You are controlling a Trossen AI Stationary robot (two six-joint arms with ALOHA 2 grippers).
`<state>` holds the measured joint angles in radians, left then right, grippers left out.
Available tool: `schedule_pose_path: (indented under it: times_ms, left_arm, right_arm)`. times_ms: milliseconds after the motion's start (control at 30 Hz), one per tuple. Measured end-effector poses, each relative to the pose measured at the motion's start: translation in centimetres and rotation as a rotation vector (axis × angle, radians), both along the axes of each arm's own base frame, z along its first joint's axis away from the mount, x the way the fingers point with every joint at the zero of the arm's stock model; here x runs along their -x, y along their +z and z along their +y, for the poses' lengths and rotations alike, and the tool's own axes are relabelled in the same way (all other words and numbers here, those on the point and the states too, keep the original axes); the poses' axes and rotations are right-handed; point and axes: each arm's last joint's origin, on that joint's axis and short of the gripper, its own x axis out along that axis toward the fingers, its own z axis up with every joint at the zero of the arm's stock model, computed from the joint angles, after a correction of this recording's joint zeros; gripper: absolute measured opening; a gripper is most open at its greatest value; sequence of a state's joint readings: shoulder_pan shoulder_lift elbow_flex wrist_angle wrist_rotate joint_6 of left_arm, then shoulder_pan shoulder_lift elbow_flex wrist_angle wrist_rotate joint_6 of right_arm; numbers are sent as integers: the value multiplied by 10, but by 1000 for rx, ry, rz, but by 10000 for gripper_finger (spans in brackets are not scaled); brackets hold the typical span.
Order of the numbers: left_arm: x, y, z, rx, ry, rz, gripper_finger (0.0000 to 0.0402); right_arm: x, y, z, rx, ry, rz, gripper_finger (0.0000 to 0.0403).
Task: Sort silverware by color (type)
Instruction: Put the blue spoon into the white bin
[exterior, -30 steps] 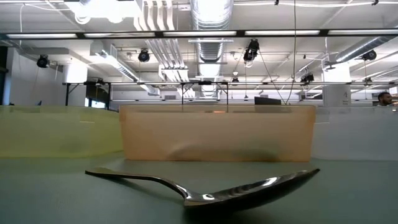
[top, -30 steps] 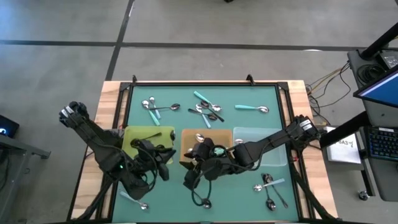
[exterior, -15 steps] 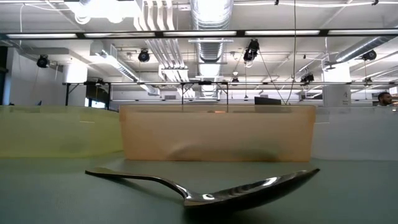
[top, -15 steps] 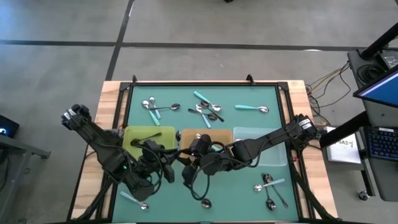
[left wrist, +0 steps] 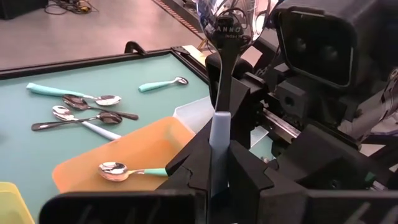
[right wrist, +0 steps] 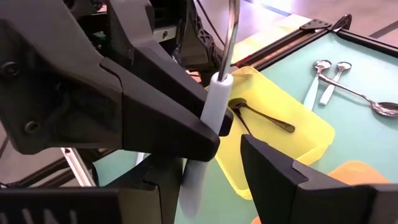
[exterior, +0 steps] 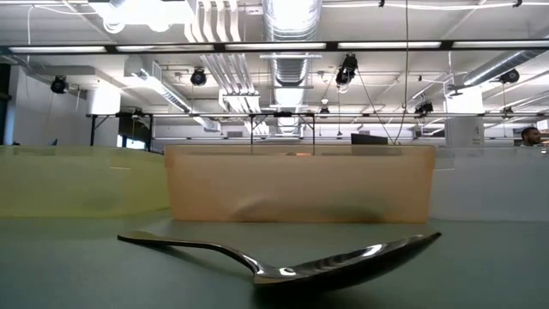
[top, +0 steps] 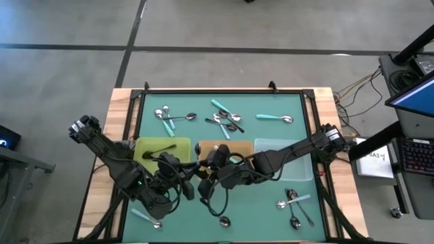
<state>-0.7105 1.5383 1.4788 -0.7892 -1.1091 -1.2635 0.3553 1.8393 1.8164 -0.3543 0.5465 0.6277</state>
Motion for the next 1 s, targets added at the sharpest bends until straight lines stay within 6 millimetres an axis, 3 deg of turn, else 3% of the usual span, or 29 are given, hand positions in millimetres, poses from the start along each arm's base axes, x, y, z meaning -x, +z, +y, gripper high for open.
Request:
schedule_pose_path:
  times_ms: [133,300,433,700,833,1000]
  left_arm:
    - [-1,0,2,2,7,-2,14]
    - [-2,-1,3,-7,10,5,11]
    - [-3,-1,4,-18,9,12,19]
    - [-2,14,4,-62,-28,32,113]
    - [-1,23,4,-110,-81,73,154]
    - [1,27,3,-97,-179,145,177]
  right_arm:
    - [-1,0,-2,3,1,3,134]
    - [-1,-1,-3,48,17,19,31]
    - [-1,0,-6,44,27,25,29]
    - [13,11,-18,77,8,88,27]
    - [32,15,-32,105,-9,219,27]
    - [82,5,-54,111,-129,629,27]
